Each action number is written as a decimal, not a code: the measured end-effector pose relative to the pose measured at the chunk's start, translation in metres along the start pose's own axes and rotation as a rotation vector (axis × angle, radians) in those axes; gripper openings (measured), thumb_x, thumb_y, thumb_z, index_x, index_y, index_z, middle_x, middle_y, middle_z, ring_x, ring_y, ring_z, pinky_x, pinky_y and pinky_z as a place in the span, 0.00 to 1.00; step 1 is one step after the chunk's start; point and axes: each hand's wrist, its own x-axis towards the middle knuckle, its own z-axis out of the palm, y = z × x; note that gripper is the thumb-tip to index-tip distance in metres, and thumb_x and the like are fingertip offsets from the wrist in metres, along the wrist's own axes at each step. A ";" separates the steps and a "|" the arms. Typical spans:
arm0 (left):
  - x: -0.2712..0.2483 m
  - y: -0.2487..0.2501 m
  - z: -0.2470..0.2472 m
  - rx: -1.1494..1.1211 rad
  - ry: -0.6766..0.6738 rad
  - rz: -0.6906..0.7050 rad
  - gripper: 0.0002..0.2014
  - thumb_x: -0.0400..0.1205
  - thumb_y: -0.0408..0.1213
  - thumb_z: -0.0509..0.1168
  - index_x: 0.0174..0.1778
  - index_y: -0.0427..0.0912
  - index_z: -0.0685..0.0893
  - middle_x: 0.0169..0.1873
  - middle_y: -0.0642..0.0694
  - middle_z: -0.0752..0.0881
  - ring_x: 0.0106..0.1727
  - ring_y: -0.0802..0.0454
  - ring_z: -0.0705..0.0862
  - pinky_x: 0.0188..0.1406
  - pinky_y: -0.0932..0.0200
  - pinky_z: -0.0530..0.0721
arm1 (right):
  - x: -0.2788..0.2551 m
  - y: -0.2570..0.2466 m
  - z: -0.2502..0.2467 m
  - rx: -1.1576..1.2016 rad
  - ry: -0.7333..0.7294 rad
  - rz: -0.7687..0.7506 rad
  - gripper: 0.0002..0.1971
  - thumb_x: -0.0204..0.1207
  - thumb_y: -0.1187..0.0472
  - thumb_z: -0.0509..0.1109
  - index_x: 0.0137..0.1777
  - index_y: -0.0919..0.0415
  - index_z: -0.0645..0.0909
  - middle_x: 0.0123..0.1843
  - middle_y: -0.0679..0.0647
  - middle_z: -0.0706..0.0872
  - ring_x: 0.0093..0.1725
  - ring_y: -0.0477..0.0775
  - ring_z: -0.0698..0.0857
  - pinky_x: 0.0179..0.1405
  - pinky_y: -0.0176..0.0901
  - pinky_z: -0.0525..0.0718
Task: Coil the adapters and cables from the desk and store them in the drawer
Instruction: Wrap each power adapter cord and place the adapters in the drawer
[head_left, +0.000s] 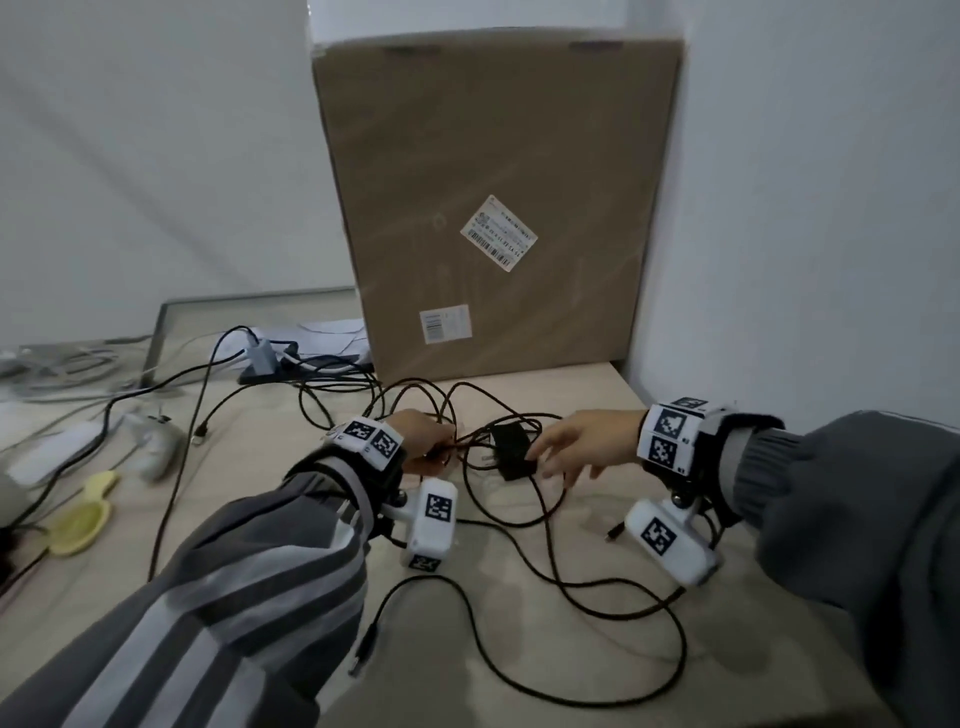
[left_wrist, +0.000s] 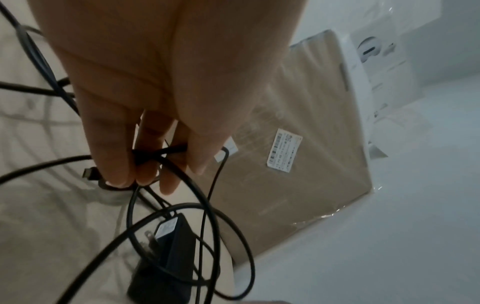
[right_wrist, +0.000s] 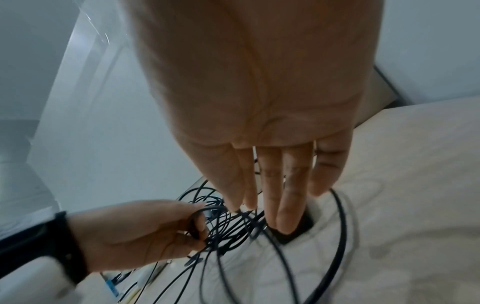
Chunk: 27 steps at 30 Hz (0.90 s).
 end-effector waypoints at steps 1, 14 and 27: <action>-0.005 -0.004 -0.007 0.001 0.014 0.016 0.10 0.86 0.32 0.61 0.37 0.39 0.77 0.35 0.44 0.82 0.35 0.50 0.82 0.46 0.58 0.84 | -0.003 -0.001 -0.001 -0.012 0.047 0.003 0.15 0.81 0.60 0.66 0.67 0.54 0.79 0.56 0.52 0.87 0.45 0.45 0.86 0.38 0.36 0.78; -0.003 -0.042 -0.043 -0.115 0.222 0.081 0.10 0.78 0.42 0.70 0.41 0.38 0.84 0.42 0.39 0.85 0.46 0.45 0.84 0.64 0.46 0.83 | 0.044 -0.032 0.012 -0.257 0.276 -0.126 0.15 0.76 0.65 0.69 0.63 0.56 0.84 0.59 0.53 0.87 0.57 0.50 0.83 0.57 0.39 0.79; 0.008 -0.050 -0.054 -0.020 0.255 0.056 0.21 0.68 0.54 0.74 0.24 0.43 0.74 0.26 0.43 0.78 0.39 0.42 0.84 0.60 0.39 0.83 | 0.070 -0.037 0.040 -0.383 0.128 0.012 0.29 0.69 0.50 0.78 0.66 0.58 0.70 0.59 0.56 0.81 0.51 0.53 0.78 0.46 0.42 0.75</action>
